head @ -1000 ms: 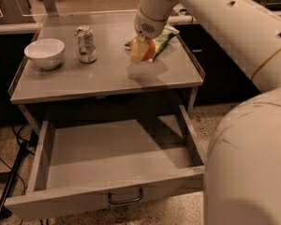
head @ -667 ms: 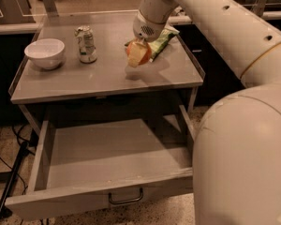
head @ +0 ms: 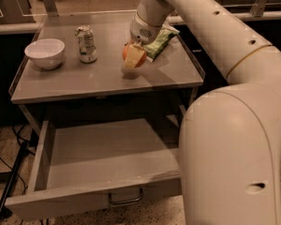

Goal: Pick orange from top drawer and place on counter

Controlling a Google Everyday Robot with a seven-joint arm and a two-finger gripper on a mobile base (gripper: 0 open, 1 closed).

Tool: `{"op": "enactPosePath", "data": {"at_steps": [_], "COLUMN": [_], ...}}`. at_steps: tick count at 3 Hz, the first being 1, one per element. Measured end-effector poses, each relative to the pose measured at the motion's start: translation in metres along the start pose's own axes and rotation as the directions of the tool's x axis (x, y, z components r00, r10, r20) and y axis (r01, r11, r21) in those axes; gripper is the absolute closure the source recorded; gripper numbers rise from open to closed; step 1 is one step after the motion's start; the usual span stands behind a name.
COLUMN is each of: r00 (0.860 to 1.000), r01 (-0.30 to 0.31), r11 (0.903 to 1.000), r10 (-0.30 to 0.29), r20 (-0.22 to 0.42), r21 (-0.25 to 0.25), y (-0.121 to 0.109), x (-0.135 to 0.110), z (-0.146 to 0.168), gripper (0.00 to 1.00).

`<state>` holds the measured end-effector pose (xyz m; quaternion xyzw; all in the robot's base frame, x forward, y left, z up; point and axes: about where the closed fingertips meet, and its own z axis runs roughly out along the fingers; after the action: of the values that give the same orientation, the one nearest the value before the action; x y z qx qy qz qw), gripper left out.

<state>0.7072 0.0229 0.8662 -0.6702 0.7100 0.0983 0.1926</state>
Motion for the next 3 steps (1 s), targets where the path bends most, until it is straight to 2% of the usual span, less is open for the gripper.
{"op": "enactPosePath", "data": {"at_steps": [2, 3], "r00": [0.999, 0.999], "r01": [0.036, 0.042], "r11": [0.9946, 0.9933], "r10": [-0.039, -0.045], "r20": [-0.023, -0.027], "r21": [-0.097, -0.108], "y": [0.005, 0.006], "x": [-0.002, -0.003], "z": [0.036, 0.038], "gripper": [1.00, 1.00]}}
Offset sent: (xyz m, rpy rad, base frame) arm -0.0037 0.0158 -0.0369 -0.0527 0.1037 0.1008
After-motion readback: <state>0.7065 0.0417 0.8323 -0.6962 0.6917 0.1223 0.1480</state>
